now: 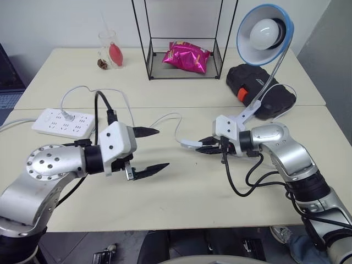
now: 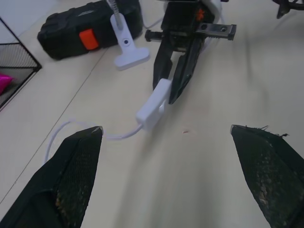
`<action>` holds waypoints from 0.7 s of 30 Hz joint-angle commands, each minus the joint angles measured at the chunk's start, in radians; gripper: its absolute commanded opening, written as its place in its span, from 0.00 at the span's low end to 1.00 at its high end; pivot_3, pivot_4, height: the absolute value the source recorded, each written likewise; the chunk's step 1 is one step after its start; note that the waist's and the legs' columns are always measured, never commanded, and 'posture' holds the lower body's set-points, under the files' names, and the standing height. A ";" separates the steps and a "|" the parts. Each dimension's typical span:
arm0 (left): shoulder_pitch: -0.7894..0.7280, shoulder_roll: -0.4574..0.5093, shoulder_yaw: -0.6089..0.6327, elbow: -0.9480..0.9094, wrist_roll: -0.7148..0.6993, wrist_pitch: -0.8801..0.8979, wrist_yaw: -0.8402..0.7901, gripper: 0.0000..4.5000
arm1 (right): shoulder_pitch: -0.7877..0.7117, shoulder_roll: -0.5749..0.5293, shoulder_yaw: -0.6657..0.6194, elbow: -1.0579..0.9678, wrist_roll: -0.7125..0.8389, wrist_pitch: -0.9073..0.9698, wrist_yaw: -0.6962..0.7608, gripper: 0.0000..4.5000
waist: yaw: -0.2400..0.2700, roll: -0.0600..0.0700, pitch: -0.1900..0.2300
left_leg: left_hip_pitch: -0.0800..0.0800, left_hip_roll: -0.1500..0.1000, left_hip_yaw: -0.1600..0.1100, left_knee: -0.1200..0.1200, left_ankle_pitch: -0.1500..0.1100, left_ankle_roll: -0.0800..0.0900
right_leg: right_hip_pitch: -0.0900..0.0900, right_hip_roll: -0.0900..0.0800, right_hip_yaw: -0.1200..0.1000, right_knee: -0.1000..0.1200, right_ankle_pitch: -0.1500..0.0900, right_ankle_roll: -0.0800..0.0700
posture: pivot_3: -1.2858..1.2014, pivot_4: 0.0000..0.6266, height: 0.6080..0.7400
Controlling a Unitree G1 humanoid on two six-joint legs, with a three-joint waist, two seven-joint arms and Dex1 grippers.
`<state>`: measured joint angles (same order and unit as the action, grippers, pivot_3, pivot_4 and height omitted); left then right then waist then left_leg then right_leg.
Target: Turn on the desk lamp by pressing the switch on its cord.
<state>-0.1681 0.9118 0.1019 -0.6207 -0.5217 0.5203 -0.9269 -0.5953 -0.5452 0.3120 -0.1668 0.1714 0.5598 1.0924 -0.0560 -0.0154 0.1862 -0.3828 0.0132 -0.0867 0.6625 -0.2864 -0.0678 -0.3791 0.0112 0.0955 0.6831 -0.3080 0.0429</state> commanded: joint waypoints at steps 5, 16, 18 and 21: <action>-0.073 -0.047 -0.167 0.090 0.156 -0.120 -0.012 1.00 | -0.002 -0.022 -0.011 -0.086 0.052 0.068 0.003 0.09 | 0.002 0.000 0.000 | 0.000 0.000 0.000 0.000 0.000 0.000 | 0.000 0.000 0.000 0.000 0.000 0.000 | 0.52 0.24 1.00; -0.173 -0.077 -0.230 0.146 0.195 -0.151 -0.082 1.00 | 0.020 -0.027 0.000 -0.156 0.081 0.104 -0.016 0.09 | 0.002 0.000 0.000 | -0.001 0.000 0.000 0.000 0.000 0.000 | -0.001 0.001 0.000 0.000 0.000 0.000 | 0.52 0.24 1.00; -0.196 -0.085 -0.240 0.150 0.195 -0.138 -0.087 1.00 | 0.022 -0.031 0.000 -0.164 0.084 0.109 -0.014 0.09 | 0.002 0.000 0.000 | -0.001 -0.001 0.000 0.000 0.000 0.000 | -0.001 0.001 0.000 0.000 0.000 0.000 | 0.52 0.24 1.00; -0.228 -0.093 -0.269 0.160 0.214 -0.138 -0.097 1.00 | 0.028 -0.042 0.006 -0.180 0.089 0.111 -0.008 0.09 | 0.002 0.000 0.000 | -0.001 -0.001 0.000 0.001 0.000 0.000 | 0.000 0.001 0.000 0.000 0.000 0.000 | 0.52 0.24 1.00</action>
<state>-0.3751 0.8251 -0.1549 -0.4547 -0.3221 0.3920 -1.0159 -0.5668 -0.5771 0.3208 -0.3009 0.2479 0.6742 1.0819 -0.0539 -0.0158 0.1861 -0.3839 0.0125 -0.0868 0.6631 -0.2863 -0.0677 -0.3796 0.0122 0.0954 0.6829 -0.3080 0.0430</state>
